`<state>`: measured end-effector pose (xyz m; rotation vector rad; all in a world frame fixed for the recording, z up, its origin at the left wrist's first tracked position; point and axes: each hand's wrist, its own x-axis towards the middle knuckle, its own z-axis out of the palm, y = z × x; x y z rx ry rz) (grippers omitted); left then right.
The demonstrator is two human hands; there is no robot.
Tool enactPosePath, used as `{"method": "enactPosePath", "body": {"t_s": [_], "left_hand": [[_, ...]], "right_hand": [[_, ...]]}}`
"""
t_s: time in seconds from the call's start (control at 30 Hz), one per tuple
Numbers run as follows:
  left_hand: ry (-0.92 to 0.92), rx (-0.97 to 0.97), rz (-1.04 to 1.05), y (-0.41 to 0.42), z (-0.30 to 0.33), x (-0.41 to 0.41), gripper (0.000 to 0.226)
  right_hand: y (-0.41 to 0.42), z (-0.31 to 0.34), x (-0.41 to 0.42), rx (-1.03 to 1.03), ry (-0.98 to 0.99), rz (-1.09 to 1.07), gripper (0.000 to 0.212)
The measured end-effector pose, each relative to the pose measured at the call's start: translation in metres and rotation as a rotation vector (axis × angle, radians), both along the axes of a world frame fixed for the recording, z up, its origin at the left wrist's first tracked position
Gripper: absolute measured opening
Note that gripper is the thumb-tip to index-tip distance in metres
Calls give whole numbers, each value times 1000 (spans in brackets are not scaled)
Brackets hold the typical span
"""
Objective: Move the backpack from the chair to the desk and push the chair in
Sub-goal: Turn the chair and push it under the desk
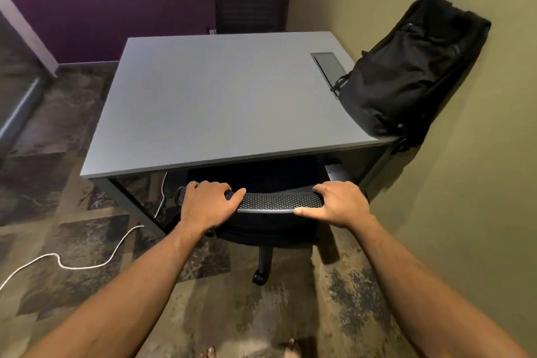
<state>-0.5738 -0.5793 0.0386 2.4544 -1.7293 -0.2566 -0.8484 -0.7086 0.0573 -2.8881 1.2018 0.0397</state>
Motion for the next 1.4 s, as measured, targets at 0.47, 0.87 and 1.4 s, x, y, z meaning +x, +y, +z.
{"method": "enactPosePath", "body": {"t_s": [0.47,0.87,1.4], "left_hand": [[-29,-45,105,-58,-4,-16,77],[-31,-56,156,-96,-10,-13,73],[-44,20,143,-130,-6,7,71]], "right_hand": [[-83,-3,-2,45,-21,68,89],[-130,-3,5,51,-7,82,89],[-165,-6,27,94,-4,82,89]]}}
